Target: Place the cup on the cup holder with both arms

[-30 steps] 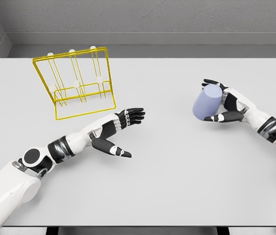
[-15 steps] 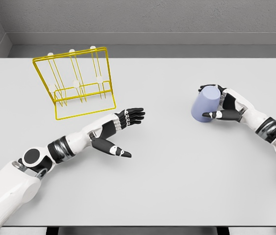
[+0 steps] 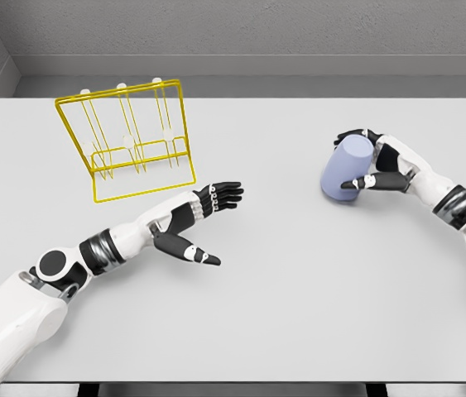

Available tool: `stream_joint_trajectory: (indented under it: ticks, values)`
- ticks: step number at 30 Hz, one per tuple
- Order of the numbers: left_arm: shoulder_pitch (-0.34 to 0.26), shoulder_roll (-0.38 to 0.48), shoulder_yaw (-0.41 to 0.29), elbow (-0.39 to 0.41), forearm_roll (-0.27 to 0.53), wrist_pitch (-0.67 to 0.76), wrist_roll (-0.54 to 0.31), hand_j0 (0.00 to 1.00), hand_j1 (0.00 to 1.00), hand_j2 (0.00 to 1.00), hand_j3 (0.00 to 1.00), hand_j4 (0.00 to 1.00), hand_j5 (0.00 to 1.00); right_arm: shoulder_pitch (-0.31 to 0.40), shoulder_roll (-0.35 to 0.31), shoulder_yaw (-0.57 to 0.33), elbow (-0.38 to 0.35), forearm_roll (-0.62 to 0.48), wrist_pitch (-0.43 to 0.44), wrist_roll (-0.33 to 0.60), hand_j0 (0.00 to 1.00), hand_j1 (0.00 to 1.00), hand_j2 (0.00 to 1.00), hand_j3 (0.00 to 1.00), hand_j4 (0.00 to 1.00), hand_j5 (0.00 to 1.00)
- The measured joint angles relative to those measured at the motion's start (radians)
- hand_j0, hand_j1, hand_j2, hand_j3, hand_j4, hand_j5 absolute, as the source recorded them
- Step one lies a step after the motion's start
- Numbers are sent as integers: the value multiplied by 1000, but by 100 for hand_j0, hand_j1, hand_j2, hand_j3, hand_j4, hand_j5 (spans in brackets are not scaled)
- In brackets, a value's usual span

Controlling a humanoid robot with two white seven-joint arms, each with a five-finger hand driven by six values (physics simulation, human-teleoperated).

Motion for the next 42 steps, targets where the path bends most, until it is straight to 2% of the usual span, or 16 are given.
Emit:
stream_joint_trajectory:
  ticks: [21, 30, 42]
  values:
    - [8, -1, 28, -1, 0, 3, 0, 100, 100, 100, 100, 100, 100, 43, -23, 8, -245, 7, -1, 0, 63, 63, 63, 63, 63, 63]
    - [8, -3, 29, -1, 0, 4, 0, 100, 100, 100, 100, 100, 100, 63, -10, 19, -290, 8, 0, 0, 63, 63, 63, 63, 63, 63]
    - [6, -2, 30, 0, -1, 5, 0, 100, 100, 100, 100, 100, 100, 67, 58, 53, -286, 26, 4, 0, 63, 63, 63, 63, 63, 63]
